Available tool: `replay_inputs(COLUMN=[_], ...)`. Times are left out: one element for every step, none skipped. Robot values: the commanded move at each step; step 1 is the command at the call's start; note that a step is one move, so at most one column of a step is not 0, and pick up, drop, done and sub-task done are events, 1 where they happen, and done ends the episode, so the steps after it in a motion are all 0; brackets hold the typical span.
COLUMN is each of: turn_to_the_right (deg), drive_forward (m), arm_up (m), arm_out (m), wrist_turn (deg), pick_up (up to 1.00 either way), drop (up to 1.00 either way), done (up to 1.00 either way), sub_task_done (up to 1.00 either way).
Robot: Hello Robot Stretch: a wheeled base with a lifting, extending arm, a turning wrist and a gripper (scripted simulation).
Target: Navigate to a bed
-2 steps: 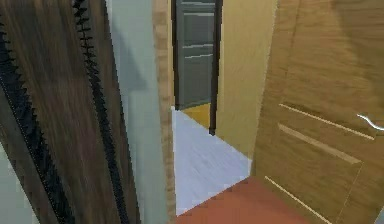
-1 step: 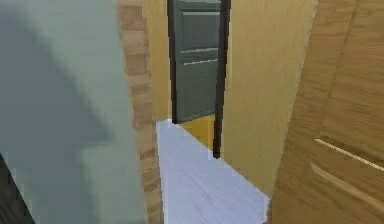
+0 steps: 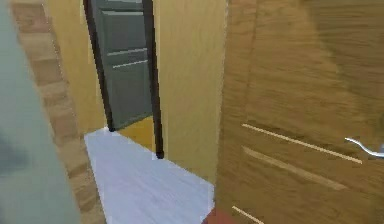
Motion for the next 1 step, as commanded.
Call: replay_inputs(turn_to_the_right=[0.0], drive_forward=[0.75], arm_up=[0.00], arm_out=[0.00], wrist_turn=[0.0], pick_up=[0.00], drop=[0.00], done=[0.00], sub_task_done=[0.00])
